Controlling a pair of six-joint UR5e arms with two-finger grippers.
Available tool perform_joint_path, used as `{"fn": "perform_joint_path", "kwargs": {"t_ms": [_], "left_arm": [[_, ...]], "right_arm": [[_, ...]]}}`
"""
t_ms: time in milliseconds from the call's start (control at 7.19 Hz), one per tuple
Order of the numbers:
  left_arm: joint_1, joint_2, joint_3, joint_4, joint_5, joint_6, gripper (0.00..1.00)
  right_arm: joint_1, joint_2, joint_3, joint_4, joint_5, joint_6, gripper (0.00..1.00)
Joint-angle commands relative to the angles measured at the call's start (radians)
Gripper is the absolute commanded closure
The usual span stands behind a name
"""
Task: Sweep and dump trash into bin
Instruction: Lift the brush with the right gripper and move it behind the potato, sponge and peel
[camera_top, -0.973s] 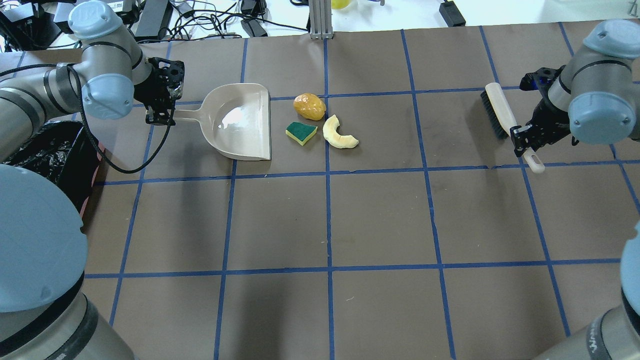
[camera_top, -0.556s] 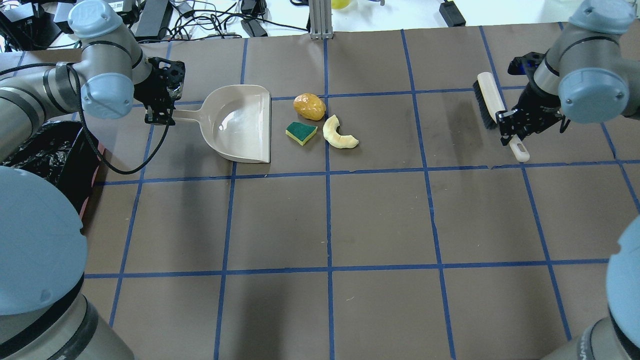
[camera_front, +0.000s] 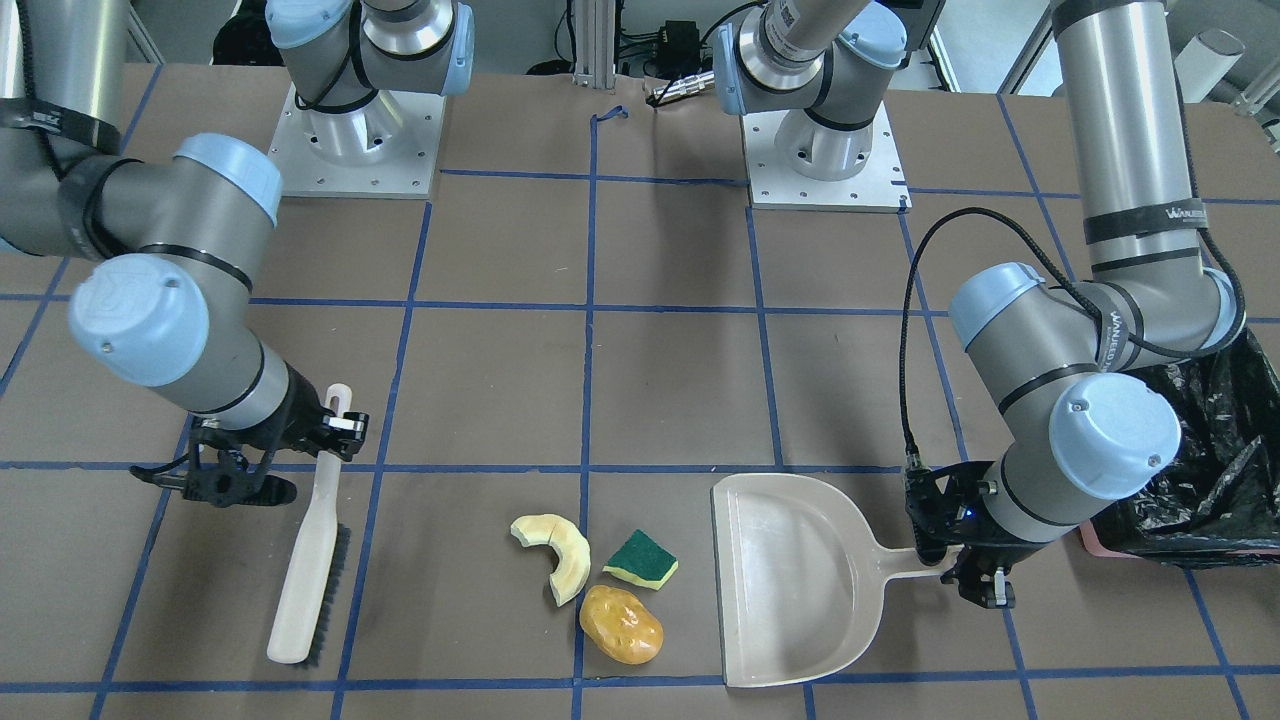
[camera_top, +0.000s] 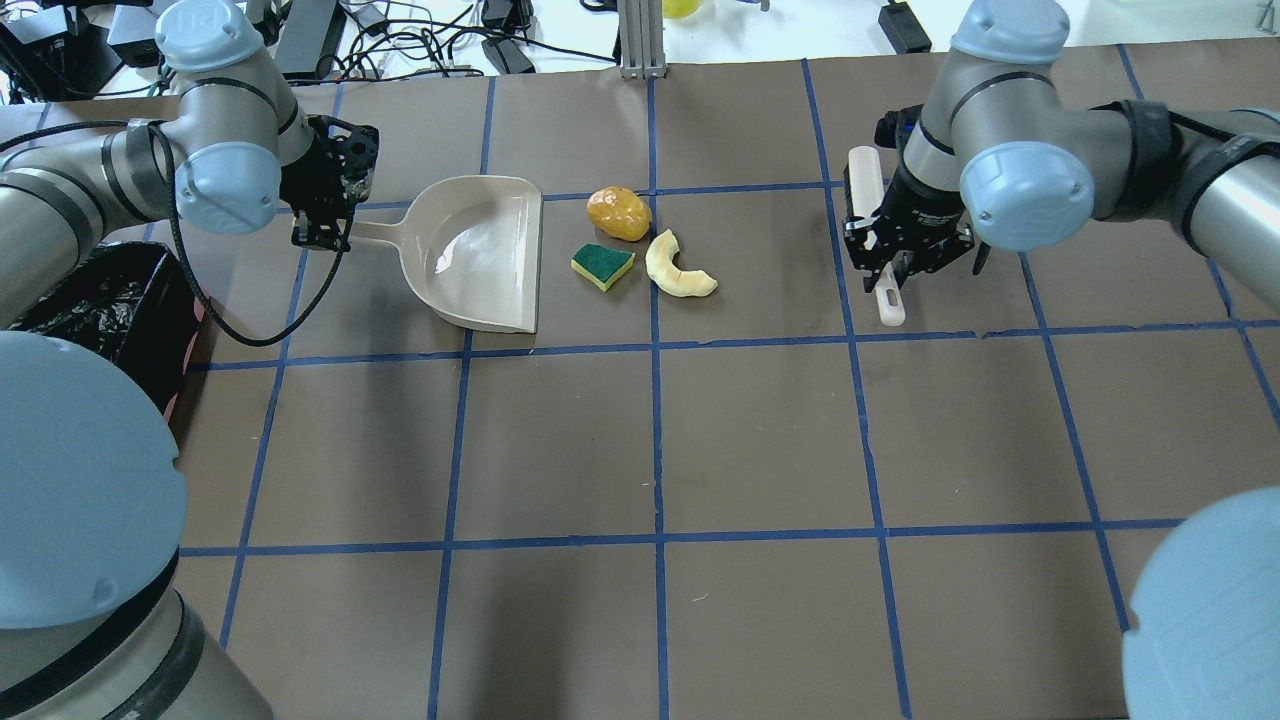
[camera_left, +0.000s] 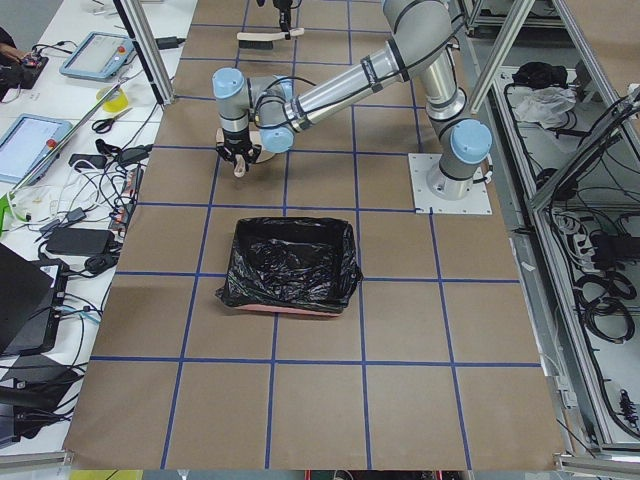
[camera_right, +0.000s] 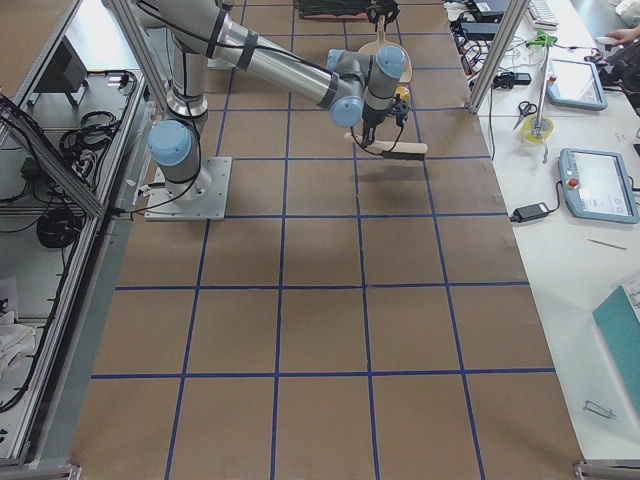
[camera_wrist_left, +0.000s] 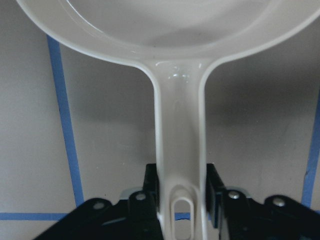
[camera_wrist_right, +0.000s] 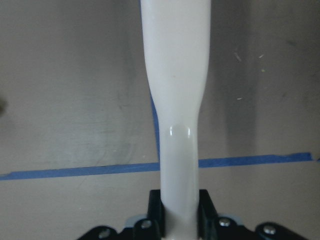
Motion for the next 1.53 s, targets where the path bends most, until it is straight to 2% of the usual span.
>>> {"fn": "perform_joint_path", "kwargs": {"t_ms": [0, 278, 695, 1112, 1390], "left_arm": [[-0.004, -0.004, 0.004, -0.001, 0.002, -0.001, 1.0], [-0.005, -0.004, 0.004, -0.001, 0.002, -0.003, 1.0], [-0.005, -0.004, 0.003, -0.001, 0.003, -0.004, 1.0], [-0.005, -0.004, 0.004, -0.001, 0.002, -0.003, 1.0], [-0.013, -0.004, 0.004, -0.001, 0.002, -0.004, 1.0]], "right_arm": [[0.109, -0.002, -0.002, 0.008, 0.018, 0.126, 1.0], [0.195, 0.012, -0.015, 0.002, 0.022, 0.239, 1.0], [0.247, 0.06, -0.045, -0.009, 0.041, 0.292, 1.0], [0.252, 0.087, -0.055, -0.009, 0.041, 0.307, 1.0], [0.307, 0.11, -0.064, -0.075, 0.041, 0.372, 1.0]]}}
